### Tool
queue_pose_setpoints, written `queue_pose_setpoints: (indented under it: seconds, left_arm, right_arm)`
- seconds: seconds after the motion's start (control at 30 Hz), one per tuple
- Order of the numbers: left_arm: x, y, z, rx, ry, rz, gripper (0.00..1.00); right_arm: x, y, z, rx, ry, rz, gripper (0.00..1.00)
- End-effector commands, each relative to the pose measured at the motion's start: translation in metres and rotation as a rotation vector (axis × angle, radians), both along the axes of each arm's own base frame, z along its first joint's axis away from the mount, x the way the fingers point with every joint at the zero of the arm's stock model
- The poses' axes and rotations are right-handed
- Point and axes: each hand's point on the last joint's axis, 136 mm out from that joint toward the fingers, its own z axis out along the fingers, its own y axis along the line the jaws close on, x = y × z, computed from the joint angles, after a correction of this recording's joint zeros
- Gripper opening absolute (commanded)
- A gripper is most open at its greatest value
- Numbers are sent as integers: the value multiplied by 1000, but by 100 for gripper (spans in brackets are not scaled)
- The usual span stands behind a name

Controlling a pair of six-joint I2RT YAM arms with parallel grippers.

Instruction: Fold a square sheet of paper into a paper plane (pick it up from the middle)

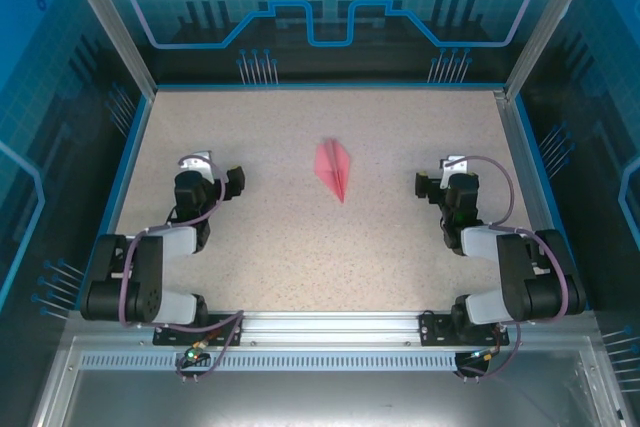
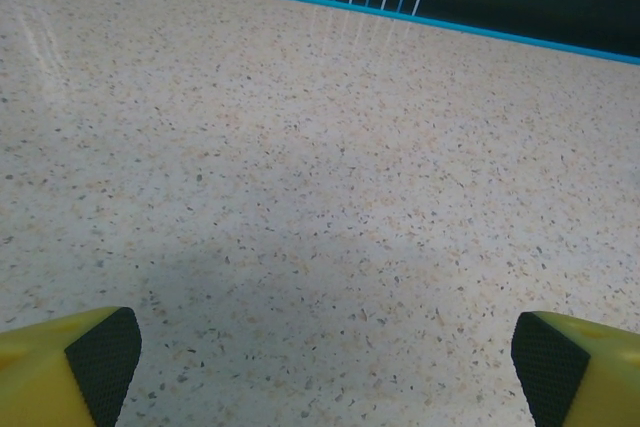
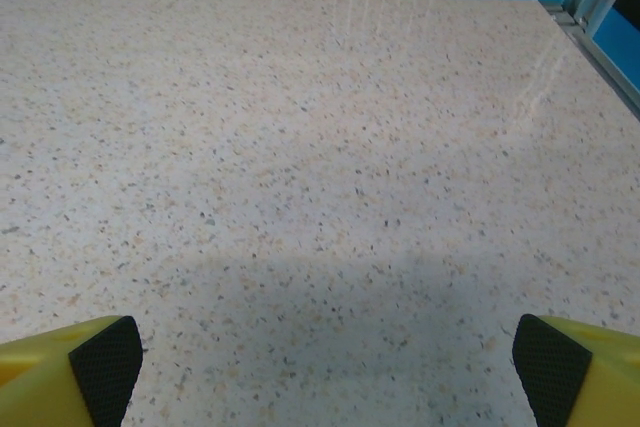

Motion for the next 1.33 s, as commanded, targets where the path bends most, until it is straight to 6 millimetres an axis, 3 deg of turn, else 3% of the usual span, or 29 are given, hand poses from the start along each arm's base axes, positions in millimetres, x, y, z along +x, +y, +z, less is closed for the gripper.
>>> queue_pose_setpoints:
  seconds: [0.0,0.23,0.47,0.67,1.3]
  left_arm:
    - [6,-1,4,16,-40,-33,99]
    - [7,-1,-6,15,-37,-35,98]
    - [12,-3,-8,49,-13,-21,98]
    - [15,-14,-10,84,9,-68,98]
    - [16,-17,-9,85,10,-84,99]
  right_arm:
    - [9,6,15,-11,-71,45,100]
    - [14,19,5,-64,-53,80,99]
    - [19,9,2,-42,-25,41,99]
    - [19,10,3,-42,-28,40,100]
    - [19,10,3,-42,-26,41,100]
